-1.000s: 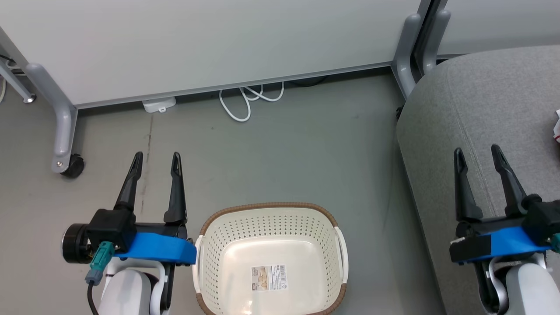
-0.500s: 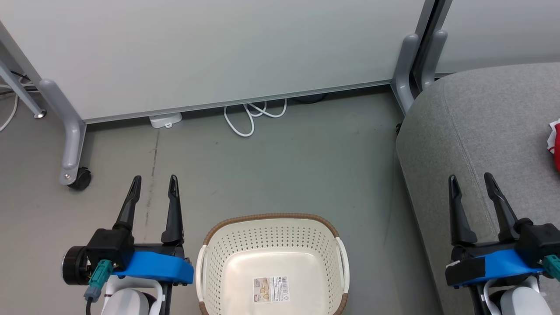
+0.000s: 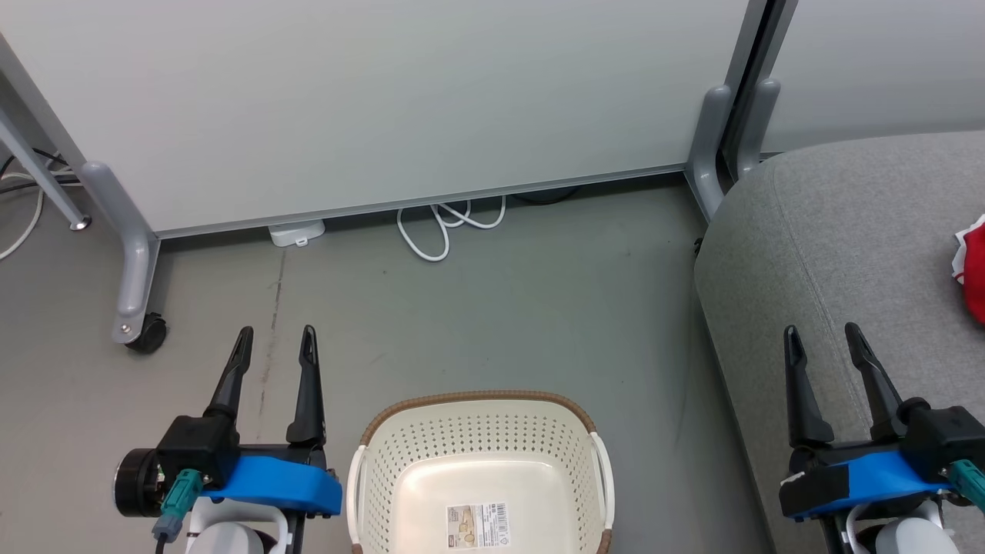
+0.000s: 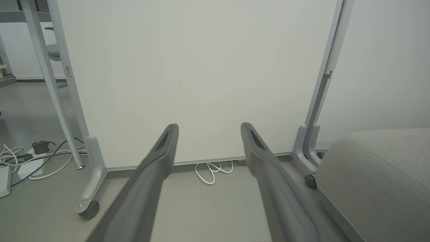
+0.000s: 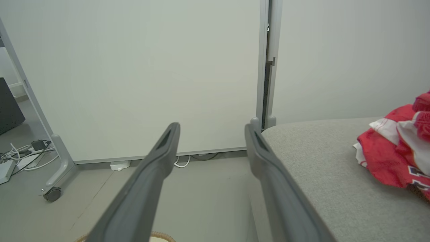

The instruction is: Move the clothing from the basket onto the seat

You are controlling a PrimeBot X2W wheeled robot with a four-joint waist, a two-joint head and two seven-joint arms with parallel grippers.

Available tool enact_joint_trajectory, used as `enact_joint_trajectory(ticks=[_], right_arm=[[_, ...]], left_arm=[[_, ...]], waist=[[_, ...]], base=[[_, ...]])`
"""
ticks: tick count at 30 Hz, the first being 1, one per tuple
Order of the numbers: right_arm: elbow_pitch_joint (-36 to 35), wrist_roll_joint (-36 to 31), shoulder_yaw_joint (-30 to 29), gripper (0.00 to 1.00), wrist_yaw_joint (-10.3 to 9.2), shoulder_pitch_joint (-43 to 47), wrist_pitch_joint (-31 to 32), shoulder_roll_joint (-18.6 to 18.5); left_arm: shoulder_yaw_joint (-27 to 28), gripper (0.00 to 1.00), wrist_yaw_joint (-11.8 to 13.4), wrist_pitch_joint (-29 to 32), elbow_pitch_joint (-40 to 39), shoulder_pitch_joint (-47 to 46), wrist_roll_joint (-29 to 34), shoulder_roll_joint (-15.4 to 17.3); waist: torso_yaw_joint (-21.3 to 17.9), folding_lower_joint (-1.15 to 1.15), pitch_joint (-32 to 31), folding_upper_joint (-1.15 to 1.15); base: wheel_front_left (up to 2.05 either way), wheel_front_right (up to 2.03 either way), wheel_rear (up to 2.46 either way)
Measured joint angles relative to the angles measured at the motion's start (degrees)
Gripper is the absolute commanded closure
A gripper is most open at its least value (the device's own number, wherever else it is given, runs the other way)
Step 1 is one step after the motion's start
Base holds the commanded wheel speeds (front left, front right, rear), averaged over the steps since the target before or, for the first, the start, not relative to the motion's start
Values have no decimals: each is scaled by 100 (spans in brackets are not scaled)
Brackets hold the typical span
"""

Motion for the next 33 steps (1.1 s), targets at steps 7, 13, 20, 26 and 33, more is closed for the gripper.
enact_joint_trajectory(ticks=[7,13,20,26,33], right_arm=[[154,30,8,100,0,27,7,21],[348,379,-21,100,0,66,155,52],[350,1179,-24,100,0,66,355,53],[339,1822,-20,100,0,66,493,53],[330,2514,-21,100,0,65,659,52]], left_arm=[[2,100,0,24,142,124,-2,-1],[36,100,0,149,321,284,-360,-4],[99,100,0,343,300,283,-1137,-5],[193,100,0,495,265,283,-1750,-5],[249,100,0,653,226,281,-2417,-7]], waist=[[-8,0,-51,0],[-10,0,-63,0],[-15,0,-82,0],[-19,1,-98,0],[-24,1,-116,0]], base=[[0,0,0],[0,0,0],[0,0,0],[0,0,0],[0,0,0]])
